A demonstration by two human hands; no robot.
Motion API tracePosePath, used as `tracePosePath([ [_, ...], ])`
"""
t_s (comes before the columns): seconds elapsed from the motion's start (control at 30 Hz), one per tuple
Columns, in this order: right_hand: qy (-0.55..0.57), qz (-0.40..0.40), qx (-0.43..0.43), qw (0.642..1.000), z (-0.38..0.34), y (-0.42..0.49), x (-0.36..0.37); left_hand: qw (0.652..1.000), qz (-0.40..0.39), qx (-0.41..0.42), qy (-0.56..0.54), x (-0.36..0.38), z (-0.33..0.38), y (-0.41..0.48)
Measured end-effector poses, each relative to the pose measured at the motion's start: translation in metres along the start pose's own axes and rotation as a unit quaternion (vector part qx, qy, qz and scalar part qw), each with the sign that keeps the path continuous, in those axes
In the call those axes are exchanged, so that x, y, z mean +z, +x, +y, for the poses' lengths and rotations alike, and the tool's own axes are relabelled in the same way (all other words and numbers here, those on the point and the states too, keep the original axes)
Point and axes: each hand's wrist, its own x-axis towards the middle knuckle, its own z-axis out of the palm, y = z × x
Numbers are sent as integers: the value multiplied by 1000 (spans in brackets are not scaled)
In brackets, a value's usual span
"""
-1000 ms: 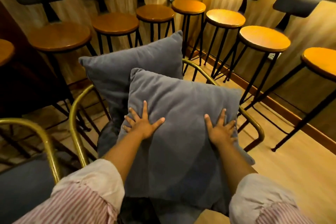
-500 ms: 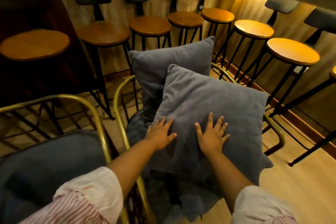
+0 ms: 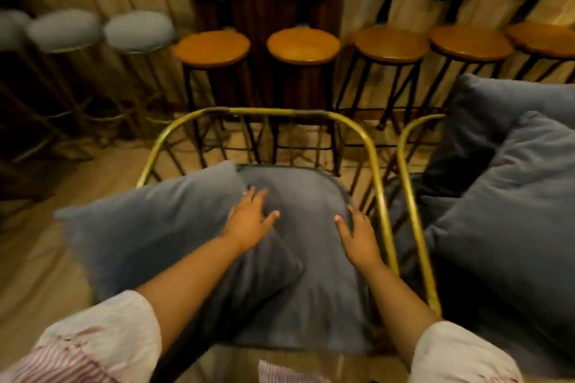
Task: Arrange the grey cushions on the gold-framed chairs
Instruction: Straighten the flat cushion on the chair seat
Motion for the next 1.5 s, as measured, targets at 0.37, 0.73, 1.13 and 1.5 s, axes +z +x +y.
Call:
tracePosePath([
  [0.37,39,-193,50,979,-80,6,142,916,192,-312,-162,-40,-202,-88],
  [0.73,55,-268,54,960,-65,131,240,794,375,-425,-221,12,-268,-54],
  [1.13,213,-218,131,943,-35,125,238,811,356,-395,-243,15,-280,-57],
  [1.5,251,-44,163,953,13,65,108,887,165,-202,-382,-6,-223,2],
])
